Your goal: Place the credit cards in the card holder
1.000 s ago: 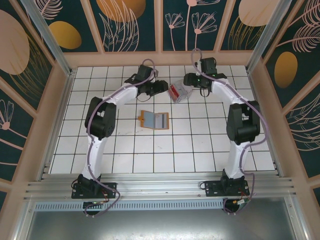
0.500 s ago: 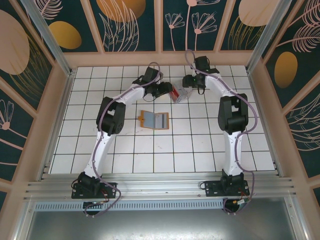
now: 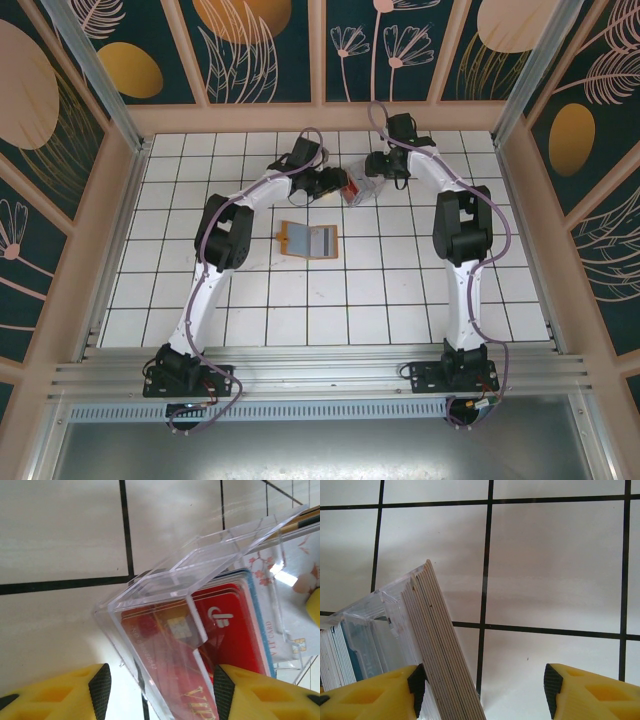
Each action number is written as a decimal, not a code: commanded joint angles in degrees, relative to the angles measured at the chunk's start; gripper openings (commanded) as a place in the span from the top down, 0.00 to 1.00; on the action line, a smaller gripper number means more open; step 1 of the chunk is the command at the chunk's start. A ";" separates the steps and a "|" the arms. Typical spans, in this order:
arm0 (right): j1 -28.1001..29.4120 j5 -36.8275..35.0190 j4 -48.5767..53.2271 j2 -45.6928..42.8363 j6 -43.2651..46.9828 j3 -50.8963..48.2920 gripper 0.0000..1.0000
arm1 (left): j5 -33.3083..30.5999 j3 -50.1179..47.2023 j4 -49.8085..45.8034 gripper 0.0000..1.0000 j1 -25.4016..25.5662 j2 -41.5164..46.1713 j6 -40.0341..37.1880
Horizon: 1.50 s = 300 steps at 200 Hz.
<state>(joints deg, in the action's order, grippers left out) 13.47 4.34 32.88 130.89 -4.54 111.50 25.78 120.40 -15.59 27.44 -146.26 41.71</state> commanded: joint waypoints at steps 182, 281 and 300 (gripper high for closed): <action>-1.86 0.33 0.26 -4.84 0.40 -1.24 0.54 | -0.02 -3.85 1.87 0.43 0.07 -0.01 1.37; -1.85 3.19 -0.50 -7.07 0.40 -2.20 0.92 | -0.01 -4.50 2.05 0.44 0.06 0.60 1.53; -1.80 4.29 -0.64 -8.02 0.21 -2.41 0.95 | 0.02 -4.84 2.23 0.44 0.08 0.92 1.58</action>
<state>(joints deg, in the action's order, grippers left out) 12.73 9.54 32.58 126.65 -4.69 110.06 26.59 117.67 -11.38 27.35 -145.77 42.76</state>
